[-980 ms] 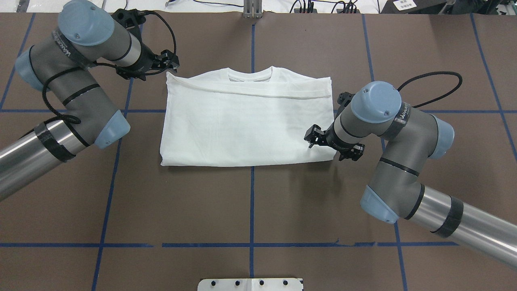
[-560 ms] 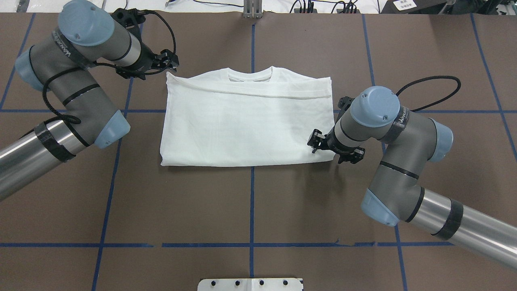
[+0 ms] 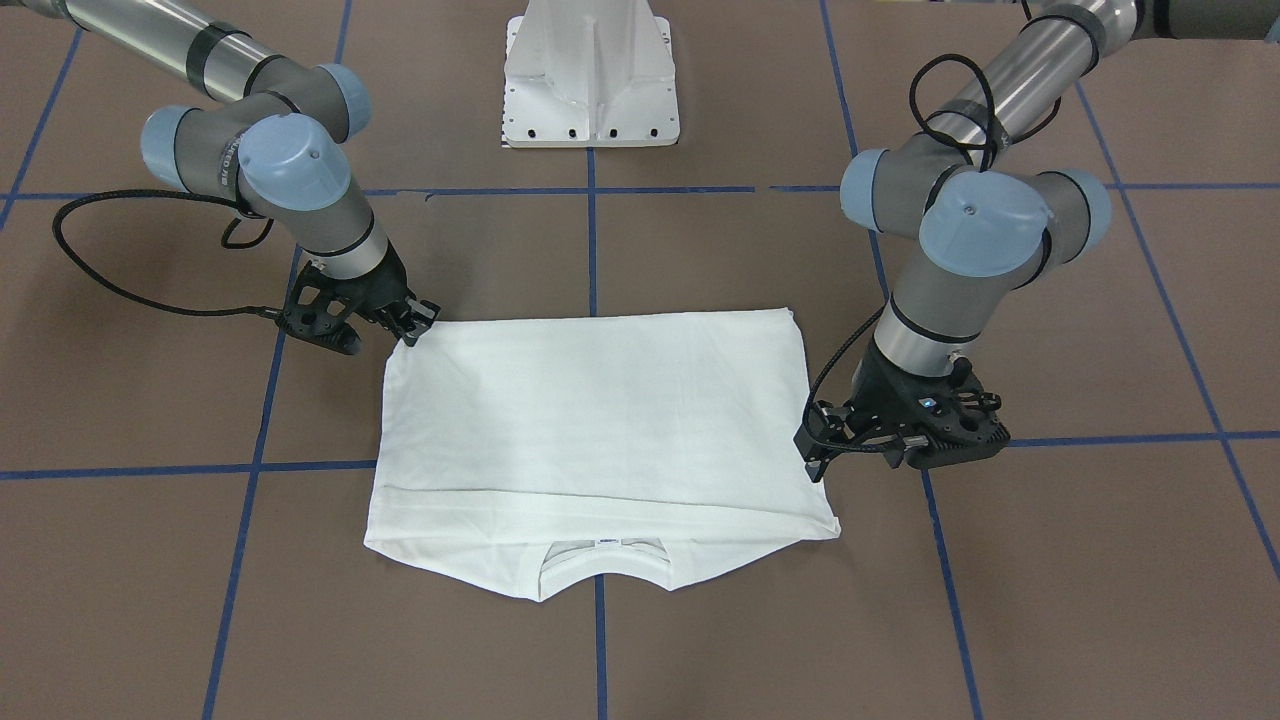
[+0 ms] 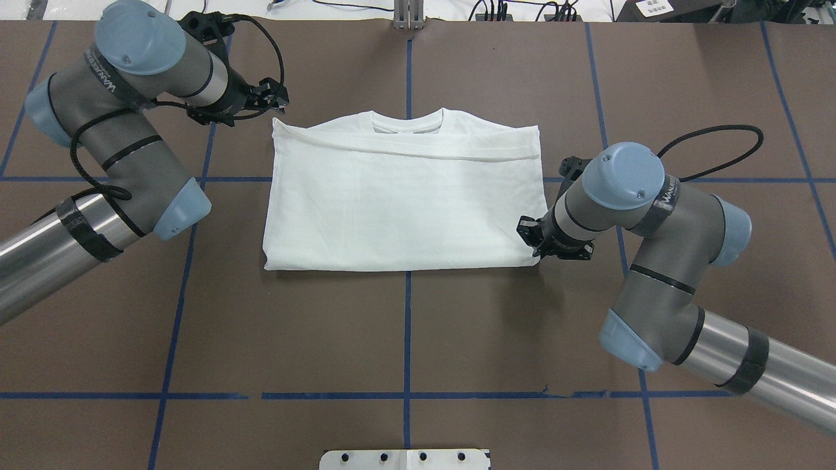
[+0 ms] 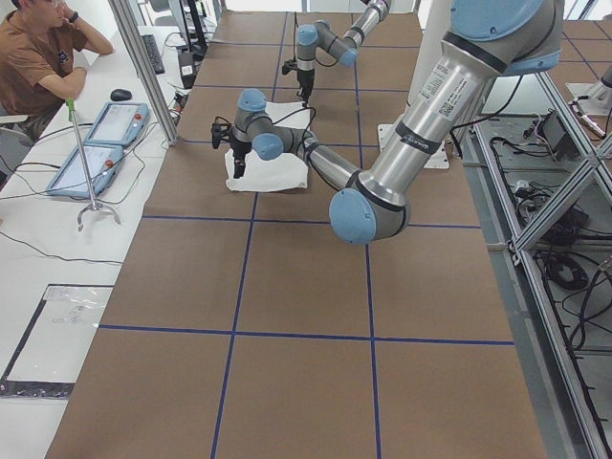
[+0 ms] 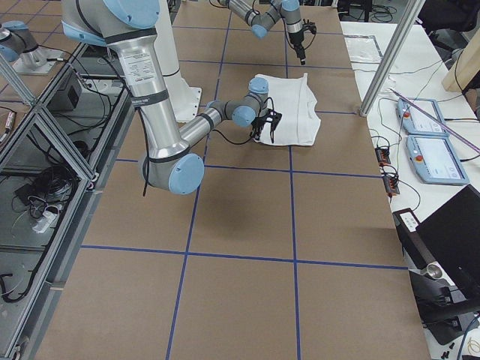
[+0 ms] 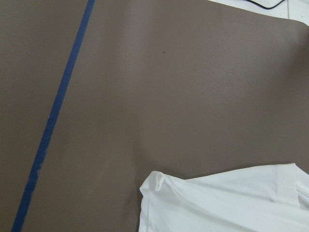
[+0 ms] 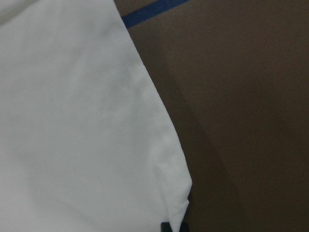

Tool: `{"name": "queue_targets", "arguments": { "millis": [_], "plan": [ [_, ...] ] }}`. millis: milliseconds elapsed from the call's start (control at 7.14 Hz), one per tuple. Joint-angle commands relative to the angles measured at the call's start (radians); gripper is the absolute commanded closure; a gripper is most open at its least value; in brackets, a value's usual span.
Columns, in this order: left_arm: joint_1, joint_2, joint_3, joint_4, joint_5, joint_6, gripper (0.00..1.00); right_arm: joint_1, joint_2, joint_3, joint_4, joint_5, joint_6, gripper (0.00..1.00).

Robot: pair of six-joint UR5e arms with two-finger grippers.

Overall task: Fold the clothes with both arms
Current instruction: 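Lower the right gripper to the folded shirt's corner nearest it and grasp, then drag the grasped corner with the right gripper toward the robot, rotating the shirt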

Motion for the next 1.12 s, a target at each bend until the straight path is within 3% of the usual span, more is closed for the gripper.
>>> {"name": "queue_targets", "arguments": {
  "millis": [0, 280, 420, 700, 980],
  "plan": [
    [0.001, -0.002, -0.001, 0.001, 0.017, -0.001, 0.0, 0.002, -0.133, 0.137, -0.003, -0.004, -0.001, 1.0],
    [0.017, -0.005, -0.005, 0.003, 0.029, -0.004, 0.0, -0.013, -0.322, 0.33, -0.003, -0.002, 0.003, 1.0],
    [0.039, -0.003, -0.01, 0.003, 0.061, -0.005, 0.0, -0.063, -0.376, 0.382, -0.003, 0.015, 0.006, 1.0],
    [0.065, 0.0, -0.012, 0.003, 0.093, -0.005, 0.0, -0.233, -0.435, 0.476, -0.012, 0.08, 0.048, 1.0],
    [0.079, 0.0, -0.01, 0.001, 0.094, -0.004, 0.0, -0.425, -0.436, 0.513, -0.011, 0.081, 0.135, 1.0]
  ]
}}
